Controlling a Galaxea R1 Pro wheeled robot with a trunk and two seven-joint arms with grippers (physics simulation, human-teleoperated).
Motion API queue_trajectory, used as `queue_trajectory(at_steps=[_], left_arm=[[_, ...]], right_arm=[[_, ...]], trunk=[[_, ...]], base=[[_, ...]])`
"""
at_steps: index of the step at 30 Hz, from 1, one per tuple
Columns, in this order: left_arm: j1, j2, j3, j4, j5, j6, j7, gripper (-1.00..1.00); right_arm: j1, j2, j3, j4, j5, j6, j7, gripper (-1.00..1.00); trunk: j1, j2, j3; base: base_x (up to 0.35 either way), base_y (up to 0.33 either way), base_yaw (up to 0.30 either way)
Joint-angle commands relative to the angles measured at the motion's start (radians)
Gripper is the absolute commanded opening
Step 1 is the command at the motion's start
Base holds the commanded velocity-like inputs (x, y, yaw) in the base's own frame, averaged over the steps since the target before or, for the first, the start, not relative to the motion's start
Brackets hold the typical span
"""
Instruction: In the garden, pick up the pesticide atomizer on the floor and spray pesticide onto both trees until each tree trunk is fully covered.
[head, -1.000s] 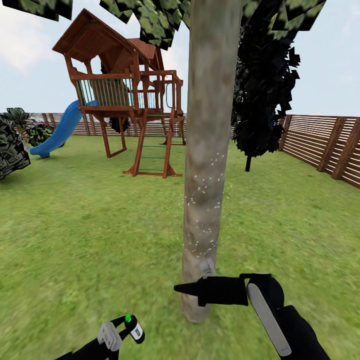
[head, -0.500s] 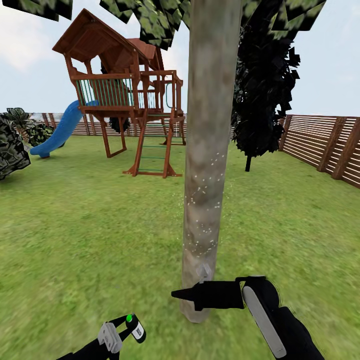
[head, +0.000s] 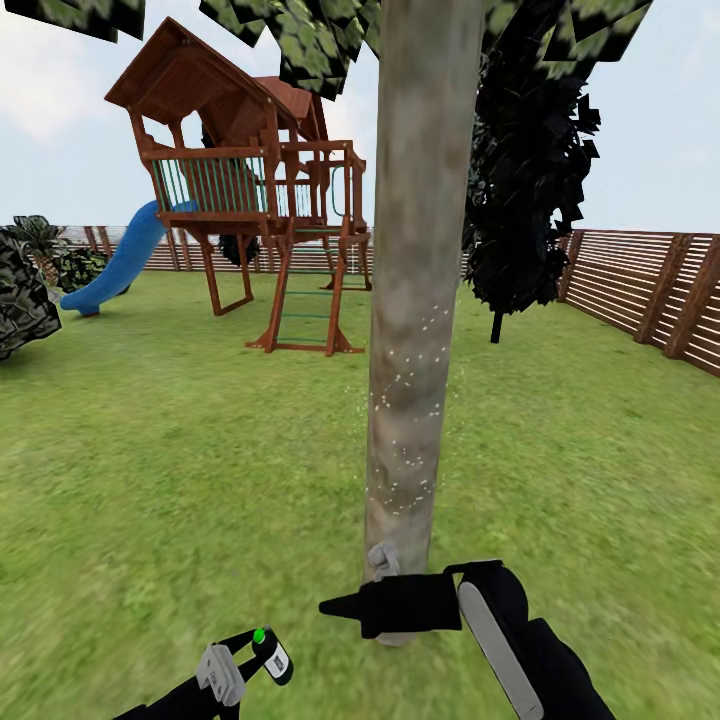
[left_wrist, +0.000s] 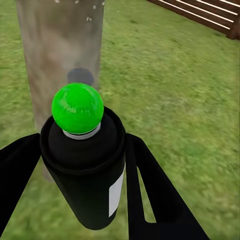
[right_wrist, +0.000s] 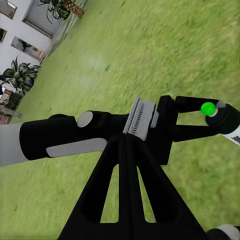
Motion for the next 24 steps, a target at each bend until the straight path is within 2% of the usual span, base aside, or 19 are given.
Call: queue_trajectory(at_steps=[1,11,14,19,24], left_arm=[[-0.002,0.001,-0.006,0.000,0.011,-0.003,-0.004,-1.00],[-0.002,0.001,-0.006,0.002,0.011,-0.003,-0.030,-1.00],[-0.002,0.001,-0.006,0.001,0.010,-0.003,-0.030,-1.00],[-0.002,0.001,-0.033,0.000,0.009,-0.008,-0.030,-1.00],[-0.002,0.002,-0.038,-0.001,0.009,-0.023,-0.030,-1.00]], right_arm=[[-0.001,0.000,0.001,0.000,0.003,0.003,0.005,-1.00],[-0.001,0.000,0.003,0.000,0.002,0.003,0.005,-1.00],[-0.001,0.008,0.004,0.004,0.003,0.003,0.005,-1.00],[-0.001,0.019,0.004,0.015,0.003,0.003,0.005,-1.00],[-0.001,0.019,-0.003,0.031,0.005,0.003,0.004,-1.00]], trunk=[[0.001,-0.002,-0.002],[0.001,-0.002,-0.002],[0.001,-0.002,-0.002],[0.001,-0.002,-0.002],[0.001,-0.002,-0.002]], base=[[0.000,0.000,0.000],[0.000,0.000,0.000],[0.000,0.000,0.000],[0.000,0.000,0.000],[0.000,0.000,0.000]])
